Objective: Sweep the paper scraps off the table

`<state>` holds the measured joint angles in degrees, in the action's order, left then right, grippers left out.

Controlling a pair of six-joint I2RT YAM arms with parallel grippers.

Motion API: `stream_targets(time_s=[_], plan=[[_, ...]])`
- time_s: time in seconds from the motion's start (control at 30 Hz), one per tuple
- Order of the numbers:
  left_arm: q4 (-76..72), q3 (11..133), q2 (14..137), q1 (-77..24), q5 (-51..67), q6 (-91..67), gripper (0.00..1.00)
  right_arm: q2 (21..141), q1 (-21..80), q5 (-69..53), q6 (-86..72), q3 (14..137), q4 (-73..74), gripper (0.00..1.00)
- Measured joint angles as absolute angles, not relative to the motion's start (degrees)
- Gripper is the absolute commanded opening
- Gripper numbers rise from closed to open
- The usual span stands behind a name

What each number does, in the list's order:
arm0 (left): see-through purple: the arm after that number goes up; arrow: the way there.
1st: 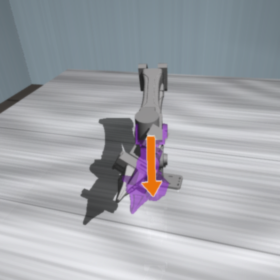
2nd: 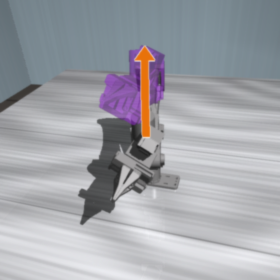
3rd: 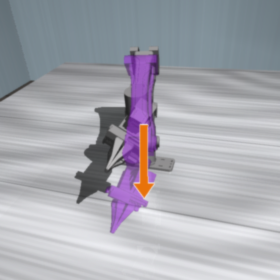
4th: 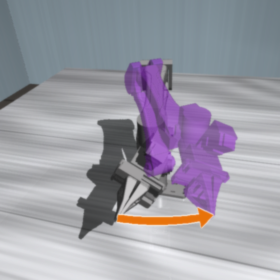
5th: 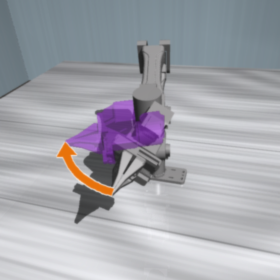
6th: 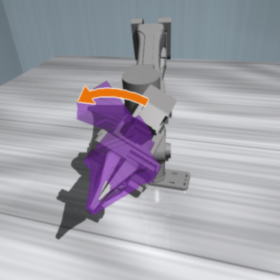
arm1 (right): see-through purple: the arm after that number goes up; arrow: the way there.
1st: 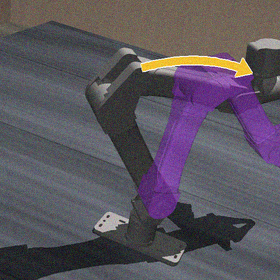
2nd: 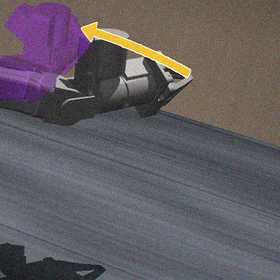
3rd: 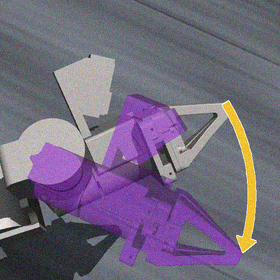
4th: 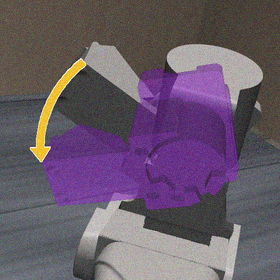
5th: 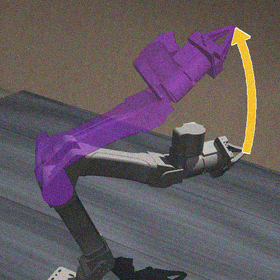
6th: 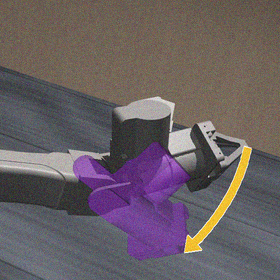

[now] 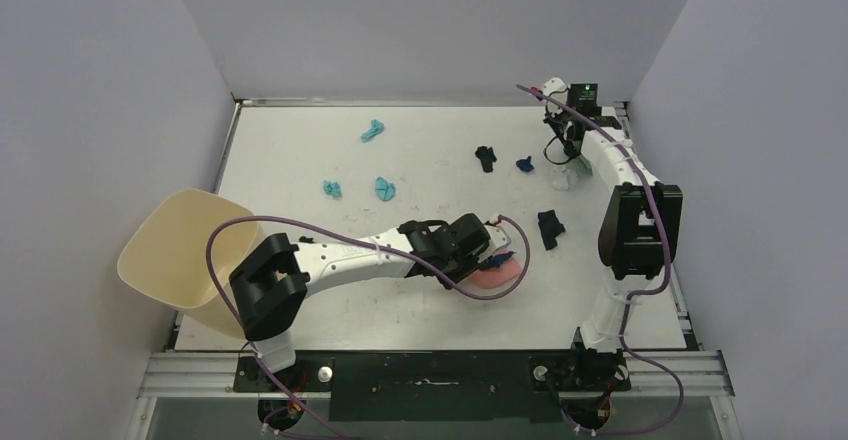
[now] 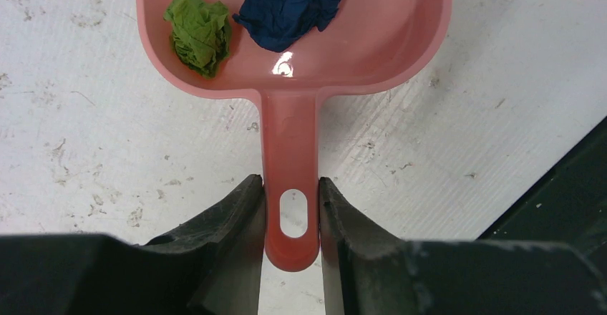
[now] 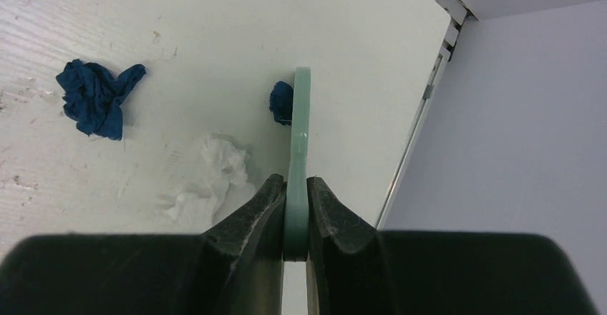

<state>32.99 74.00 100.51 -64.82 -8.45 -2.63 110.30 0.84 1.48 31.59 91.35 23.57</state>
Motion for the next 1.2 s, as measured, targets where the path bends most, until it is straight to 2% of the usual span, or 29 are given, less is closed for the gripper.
stream_targets(time_s=[0.3,0.47,0.7,1.2], plan=[[34.22,75.29,101.89,-64.51,-4.01,-2.31,0.00,109.78,1.61,-7.38,44.14,90.76,29.50,0.05],[34.52,76.95,103.53,-64.40,-2.81,-2.31,0.00,99.77,4.25,-8.95,46.61,80.86,34.59,0.05],[34.48,77.21,104.22,-63.61,-1.13,-2.31,0.00,86.02,7.33,-13.78,39.35,73.06,43.48,0.05],[34.00,77.91,106.65,-63.24,2.74,-2.63,0.00,84.62,8.08,-22.06,23.40,71.22,46.61,0.05]])
